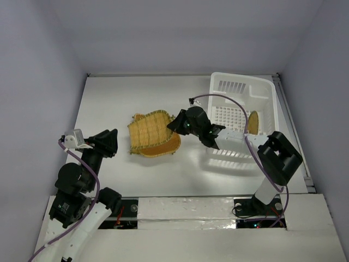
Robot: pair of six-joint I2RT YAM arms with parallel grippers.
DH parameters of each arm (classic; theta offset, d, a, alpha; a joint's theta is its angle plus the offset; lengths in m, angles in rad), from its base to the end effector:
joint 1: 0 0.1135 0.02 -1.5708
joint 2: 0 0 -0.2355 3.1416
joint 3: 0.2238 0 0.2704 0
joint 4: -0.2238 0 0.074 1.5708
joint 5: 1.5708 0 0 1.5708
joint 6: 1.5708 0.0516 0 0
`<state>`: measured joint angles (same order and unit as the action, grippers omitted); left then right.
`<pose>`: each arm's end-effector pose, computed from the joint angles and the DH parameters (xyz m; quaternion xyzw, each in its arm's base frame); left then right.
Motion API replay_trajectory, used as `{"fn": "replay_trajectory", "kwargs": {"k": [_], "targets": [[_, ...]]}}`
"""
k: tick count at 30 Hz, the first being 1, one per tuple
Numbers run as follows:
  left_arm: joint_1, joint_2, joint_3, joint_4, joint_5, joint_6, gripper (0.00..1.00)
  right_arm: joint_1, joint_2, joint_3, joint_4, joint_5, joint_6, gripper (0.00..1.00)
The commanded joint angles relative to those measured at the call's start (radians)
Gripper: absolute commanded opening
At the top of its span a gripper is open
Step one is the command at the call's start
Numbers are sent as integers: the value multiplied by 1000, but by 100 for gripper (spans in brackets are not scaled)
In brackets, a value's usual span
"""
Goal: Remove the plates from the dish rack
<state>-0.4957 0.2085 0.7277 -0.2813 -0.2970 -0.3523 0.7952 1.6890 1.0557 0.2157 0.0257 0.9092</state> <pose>0.1027 -0.0384 0.3742 -0.0722 0.6182 -0.2365 0.7462 0.2884 0.2922 0.1888 0.0548 0.8365 0.4032 0.3670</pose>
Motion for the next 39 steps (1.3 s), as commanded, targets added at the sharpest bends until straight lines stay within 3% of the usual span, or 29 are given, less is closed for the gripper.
{"fn": "replay_trajectory", "kwargs": {"k": [1,5,8,14,18,25,26,28,29,30,31,33,37,39], "targets": [[-4,15,-4,33,-7,-2,35,-2,-40,-29,162,6,48,0],[-4,14,-2,36,-5,-2,35,-2,-29,-49,140,13,50,14],[-4,11,-2,34,-5,-2,35,-2,-20,-54,110,22,43,37],[-4,2,-2,33,-8,-2,35,-2,-31,-11,-21,62,-18,73],[-4,-3,-2,33,-8,-4,35,21,-28,90,-192,144,-96,88],[-4,-11,-4,34,-5,-4,35,88,-2,300,-465,328,-220,96],[-4,-12,-4,34,-5,-4,35,88,-5,319,-486,344,-231,94],[-4,-14,-4,36,-4,-4,35,113,-26,371,-541,417,-263,80],[-4,-14,-4,36,-4,-4,35,127,-64,381,-559,456,-270,41],[-4,-14,-4,36,-2,-4,35,127,-92,388,-576,494,-273,15],[-4,-14,-4,34,-1,-1,35,127,-124,386,-620,576,-277,0],[-4,-17,-2,36,1,-2,35,127,-220,383,-688,676,-277,0],[-4,-27,-4,37,9,1,35,73,-356,377,-1067,947,-146,0],[-4,-37,-4,39,13,1,35,20,-415,354,-1200,999,-66,0]]}}
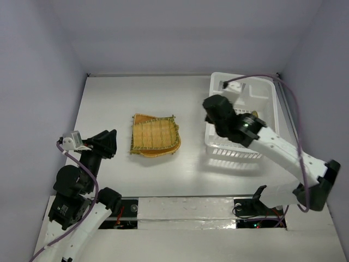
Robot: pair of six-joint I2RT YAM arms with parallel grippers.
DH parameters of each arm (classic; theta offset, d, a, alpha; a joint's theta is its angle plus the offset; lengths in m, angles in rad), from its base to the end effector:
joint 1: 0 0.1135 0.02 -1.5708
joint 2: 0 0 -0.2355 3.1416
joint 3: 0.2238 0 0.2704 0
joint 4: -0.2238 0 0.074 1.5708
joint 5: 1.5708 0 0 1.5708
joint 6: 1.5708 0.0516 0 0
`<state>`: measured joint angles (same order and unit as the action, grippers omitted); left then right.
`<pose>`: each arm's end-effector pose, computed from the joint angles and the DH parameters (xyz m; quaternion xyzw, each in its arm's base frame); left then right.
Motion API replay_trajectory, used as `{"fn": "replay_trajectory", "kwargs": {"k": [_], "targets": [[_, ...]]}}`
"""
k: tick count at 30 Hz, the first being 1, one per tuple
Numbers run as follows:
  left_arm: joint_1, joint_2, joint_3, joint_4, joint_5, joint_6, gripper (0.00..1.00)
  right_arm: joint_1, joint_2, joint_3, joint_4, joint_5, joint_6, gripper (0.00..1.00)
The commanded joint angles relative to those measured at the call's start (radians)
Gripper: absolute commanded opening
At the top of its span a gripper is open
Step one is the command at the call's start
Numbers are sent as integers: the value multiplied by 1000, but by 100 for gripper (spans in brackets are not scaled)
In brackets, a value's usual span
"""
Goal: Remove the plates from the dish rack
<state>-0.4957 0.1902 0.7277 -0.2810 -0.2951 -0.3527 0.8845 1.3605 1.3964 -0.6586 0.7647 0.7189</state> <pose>0.0985 -0.0362 0.3759 -0.0729 0.6110 -0.2405 0.7507 0.2320 0.2269 0.3484 0.1015 0.8367 0.0734 0.5331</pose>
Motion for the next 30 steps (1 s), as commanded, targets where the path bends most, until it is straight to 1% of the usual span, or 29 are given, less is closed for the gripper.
{"fn": "replay_trajectory", "kwargs": {"k": [1,2,3,4,5,6,7,9,11,12,14,16,17,20,23,24,26,27,30], "targets": [[-4,-23,-4,40,16,3,35,-103,-157,-5,-388,265,145,0],[-4,-31,-4,40,17,1,35,-181,-196,-55,-394,242,128,4],[-4,-35,-5,42,19,4,35,-224,-233,-85,-380,210,99,25],[-4,-38,-7,43,24,3,35,-263,-300,-114,-343,143,67,37],[-4,-38,-7,45,27,6,35,-298,-326,-141,-332,122,24,49],[-4,-40,-7,45,30,4,35,-358,-349,-186,-323,116,11,65],[-4,-40,-7,45,33,6,35,-389,-366,-203,-311,105,-2,68],[-4,-38,-7,46,37,6,35,-471,-389,-240,-299,90,-58,69],[-4,-43,-7,48,42,6,35,-513,-382,-258,-247,23,-143,68],[-4,-46,-7,49,43,6,35,-524,-361,-255,-221,-22,-185,68],[-4,-49,-7,49,45,8,35,-535,-345,-254,-208,-50,-209,67],[-4,-52,-7,48,43,8,35,-547,-293,-257,-184,-54,-234,63],[-4,-54,-7,48,43,8,35,-571,-276,-261,-171,-86,-278,61],[-4,-55,-7,46,42,8,35,-591,-213,-270,-131,-122,-329,58],[-4,-55,-7,46,43,9,35,-614,-163,-267,-110,-113,-364,49],[-4,-54,-7,48,43,11,35,-614,-149,-261,-108,-111,-374,45],[-4,-54,-7,48,45,9,35,-614,-109,-246,-114,-85,-403,38],[-4,-54,-7,49,44,9,35,-614,-98,-228,-121,-78,-410,31],[-4,-55,-7,48,42,9,35,-614,-75,-195,-127,-73,-455,21]]}}
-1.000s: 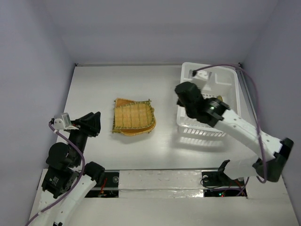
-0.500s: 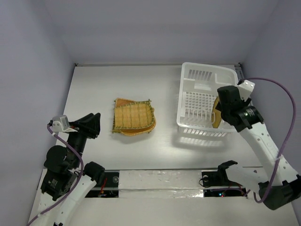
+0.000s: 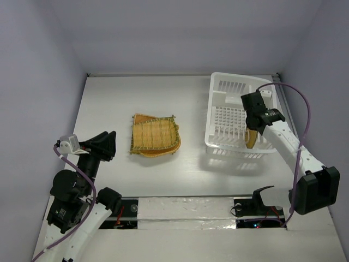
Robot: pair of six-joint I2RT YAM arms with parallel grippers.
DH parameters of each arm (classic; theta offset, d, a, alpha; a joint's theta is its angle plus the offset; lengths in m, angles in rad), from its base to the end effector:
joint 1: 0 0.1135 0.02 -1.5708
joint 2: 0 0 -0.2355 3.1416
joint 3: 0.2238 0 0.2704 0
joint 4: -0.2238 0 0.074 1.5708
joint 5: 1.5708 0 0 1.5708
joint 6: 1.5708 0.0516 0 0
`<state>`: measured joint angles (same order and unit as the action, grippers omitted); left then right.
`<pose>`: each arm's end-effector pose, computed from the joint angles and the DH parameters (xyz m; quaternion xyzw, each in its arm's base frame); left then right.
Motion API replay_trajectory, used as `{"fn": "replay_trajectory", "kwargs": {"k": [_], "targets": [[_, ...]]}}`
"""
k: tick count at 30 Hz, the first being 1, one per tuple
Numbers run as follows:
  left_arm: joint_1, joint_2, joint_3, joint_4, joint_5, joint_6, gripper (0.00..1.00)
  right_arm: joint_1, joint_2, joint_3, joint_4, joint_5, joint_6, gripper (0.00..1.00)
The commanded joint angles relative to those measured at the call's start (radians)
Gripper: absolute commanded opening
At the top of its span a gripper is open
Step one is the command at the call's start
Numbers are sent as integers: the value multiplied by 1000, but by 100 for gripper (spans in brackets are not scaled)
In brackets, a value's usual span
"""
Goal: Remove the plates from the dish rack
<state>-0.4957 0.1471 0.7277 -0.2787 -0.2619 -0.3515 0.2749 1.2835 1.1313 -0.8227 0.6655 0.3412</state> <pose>0.0880 -0.0324 0.3796 -0.0626 0.5937 -0.2577 0.7597 0.2852 0.0473 0.2639 0.1258 0.8998 -0.2134 0.3591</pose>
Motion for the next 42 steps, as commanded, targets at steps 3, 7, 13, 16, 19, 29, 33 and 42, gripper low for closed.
{"fn": "replay_trajectory", "kwargs": {"k": [3,7,13,16,19,29,33,42], "targets": [[-4,-11,-7,46,6,8,35,-5,11,84,22,31,-103,14],[-4,-7,-7,47,7,6,35,-5,-10,111,-22,54,-117,2],[-4,-1,-8,49,10,6,35,-5,-64,192,-99,127,-163,0],[-4,2,-8,49,9,6,35,4,-75,257,-121,158,-165,0],[-4,6,-8,49,6,5,35,33,-108,340,-138,187,-120,0],[-4,32,-8,46,-2,3,35,286,-253,202,414,-413,187,0],[-4,46,-7,41,-11,0,35,390,-124,122,689,-563,306,0],[-4,68,-4,33,-40,-3,35,489,271,140,1057,-721,515,0]]}}
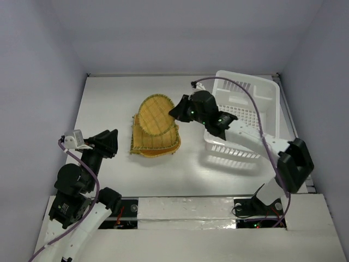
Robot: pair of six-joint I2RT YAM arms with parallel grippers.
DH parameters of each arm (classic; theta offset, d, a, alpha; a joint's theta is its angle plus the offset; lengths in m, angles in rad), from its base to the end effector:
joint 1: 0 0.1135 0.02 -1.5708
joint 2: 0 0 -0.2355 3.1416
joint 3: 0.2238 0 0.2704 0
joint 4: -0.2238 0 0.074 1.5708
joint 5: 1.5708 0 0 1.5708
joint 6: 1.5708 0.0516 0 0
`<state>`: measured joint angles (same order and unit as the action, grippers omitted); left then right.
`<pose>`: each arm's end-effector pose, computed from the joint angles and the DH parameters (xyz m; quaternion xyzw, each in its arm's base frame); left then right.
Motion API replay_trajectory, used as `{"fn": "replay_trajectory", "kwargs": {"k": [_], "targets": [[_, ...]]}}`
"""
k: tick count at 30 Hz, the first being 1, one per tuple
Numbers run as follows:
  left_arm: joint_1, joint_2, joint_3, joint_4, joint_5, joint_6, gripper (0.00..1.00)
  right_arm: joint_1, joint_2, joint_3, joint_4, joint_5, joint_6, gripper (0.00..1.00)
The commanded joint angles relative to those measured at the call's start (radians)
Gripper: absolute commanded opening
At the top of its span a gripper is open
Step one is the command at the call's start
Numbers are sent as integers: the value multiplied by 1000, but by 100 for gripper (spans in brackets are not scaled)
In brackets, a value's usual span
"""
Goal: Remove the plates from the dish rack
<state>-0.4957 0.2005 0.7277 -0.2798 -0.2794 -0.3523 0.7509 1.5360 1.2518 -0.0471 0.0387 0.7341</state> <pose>0.1006 -0.0382 0.3752 -0.0660 0.6148 -0.2434 0.7473 0.2941 0.2718 0.2917 0.0044 0.8139 0.3810 0.4385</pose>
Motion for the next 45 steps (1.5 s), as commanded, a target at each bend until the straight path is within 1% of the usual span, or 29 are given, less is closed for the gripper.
{"fn": "replay_trajectory", "kwargs": {"k": [1,4,7,14,23,25,27,29,30,32,33,34,35,36,37,40,41,42,43,44,45], "targets": [[-4,14,-4,31,-26,-4,35,13,41,15,295,-95,137,0],[-4,13,-4,30,-34,-4,35,13,108,-18,372,-114,189,0],[-4,16,-4,31,-35,-4,35,13,137,-54,400,-111,217,0],[5,30,-4,36,-24,-5,35,13,144,-179,475,-100,261,0],[5,30,-4,36,-21,-5,35,13,136,-262,481,-105,280,0],[5,28,-4,36,-21,-4,35,13,144,-273,483,-112,291,4],[5,27,-5,36,-21,-5,35,13,150,-282,477,-117,298,8],[5,27,-4,34,-21,-4,35,13,154,-288,461,-117,298,17],[5,25,-4,36,-21,-5,35,13,156,-288,454,-118,298,22],[5,24,-4,34,-21,-5,35,13,156,-287,426,-117,294,28],[5,23,-4,34,-21,-4,35,22,153,-288,415,-109,286,34],[5,22,-4,34,-21,-5,35,22,150,-287,403,-100,281,38],[5,20,-4,34,-23,-5,35,22,142,-285,367,-89,274,45],[5,17,-4,34,-24,-4,35,22,139,-282,346,-70,251,49],[14,16,-4,34,-24,-5,35,33,138,-270,307,-62,239,57],[14,8,-4,34,-26,-7,35,42,136,-244,254,-42,197,76],[14,8,-4,34,-26,-7,35,56,131,-238,209,16,176,84],[14,7,-4,34,-26,-7,35,56,127,-230,182,39,165,84],[14,7,-4,33,-26,-7,35,73,122,-209,156,70,153,91],[14,5,-4,34,-26,-8,35,90,118,-197,97,98,143,95],[14,5,-4,34,-26,-7,35,99,107,-186,70,157,122,100]]}}
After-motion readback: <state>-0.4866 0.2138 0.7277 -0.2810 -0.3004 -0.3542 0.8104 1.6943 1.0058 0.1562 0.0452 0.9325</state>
